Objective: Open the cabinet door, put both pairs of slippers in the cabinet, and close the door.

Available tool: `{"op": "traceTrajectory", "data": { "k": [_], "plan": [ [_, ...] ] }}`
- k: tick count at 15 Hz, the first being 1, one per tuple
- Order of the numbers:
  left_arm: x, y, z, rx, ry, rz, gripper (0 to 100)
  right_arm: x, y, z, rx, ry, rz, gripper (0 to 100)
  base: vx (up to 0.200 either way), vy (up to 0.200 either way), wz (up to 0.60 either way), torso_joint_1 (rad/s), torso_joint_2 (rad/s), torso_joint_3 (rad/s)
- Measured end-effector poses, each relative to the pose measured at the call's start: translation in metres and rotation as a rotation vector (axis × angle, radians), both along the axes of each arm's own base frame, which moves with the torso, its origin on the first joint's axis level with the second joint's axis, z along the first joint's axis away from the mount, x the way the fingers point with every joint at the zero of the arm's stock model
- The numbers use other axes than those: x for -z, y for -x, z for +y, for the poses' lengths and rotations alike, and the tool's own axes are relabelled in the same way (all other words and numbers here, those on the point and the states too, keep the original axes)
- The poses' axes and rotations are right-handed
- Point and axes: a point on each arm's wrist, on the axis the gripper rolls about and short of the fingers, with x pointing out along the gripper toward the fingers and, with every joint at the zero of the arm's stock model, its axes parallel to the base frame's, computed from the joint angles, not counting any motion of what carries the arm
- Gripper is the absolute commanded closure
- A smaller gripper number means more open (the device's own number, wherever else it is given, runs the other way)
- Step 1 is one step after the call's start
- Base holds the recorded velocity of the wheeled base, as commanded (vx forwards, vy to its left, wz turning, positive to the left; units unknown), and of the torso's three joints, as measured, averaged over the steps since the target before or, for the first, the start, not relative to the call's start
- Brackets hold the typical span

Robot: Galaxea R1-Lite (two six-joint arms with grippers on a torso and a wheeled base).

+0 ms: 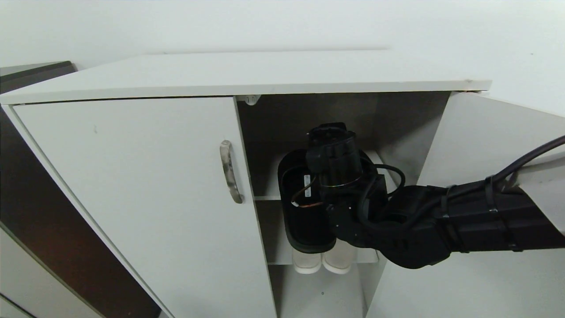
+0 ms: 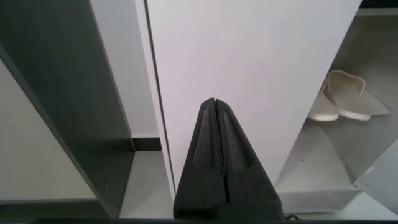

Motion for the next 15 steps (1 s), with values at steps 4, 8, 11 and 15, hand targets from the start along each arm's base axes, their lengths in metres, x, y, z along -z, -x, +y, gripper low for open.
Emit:
{"op": "traceTrajectory", "data": {
  "k": [4,8,11,15],
  "plan": [
    [0.0,0.0,0.0,-0.001,0.001,0.0,100,-0.005,-0.018,0.001,0.023,-0.007,-0.005,100,0.0,0.0,0.0,0.0,0.0,0.0],
    [0.0,0.0,0.0,-0.003,0.003,0.0,100,-0.012,-0.04,0.002,0.059,0.001,0.008,100,0.0,0.0,0.0,0.0,0.0,0.0],
    [0.0,0.0,0.0,-0.003,0.003,0.0,100,-0.014,-0.055,0.003,0.068,-0.011,0.001,100,0.0,0.0,0.0,0.0,0.0,0.0],
    [0.0,0.0,0.0,-0.003,0.003,0.0,100,-0.018,-0.066,0.005,0.073,-0.012,0.004,100,0.0,0.0,0.0,0.0,0.0,0.0]
  ]
}}
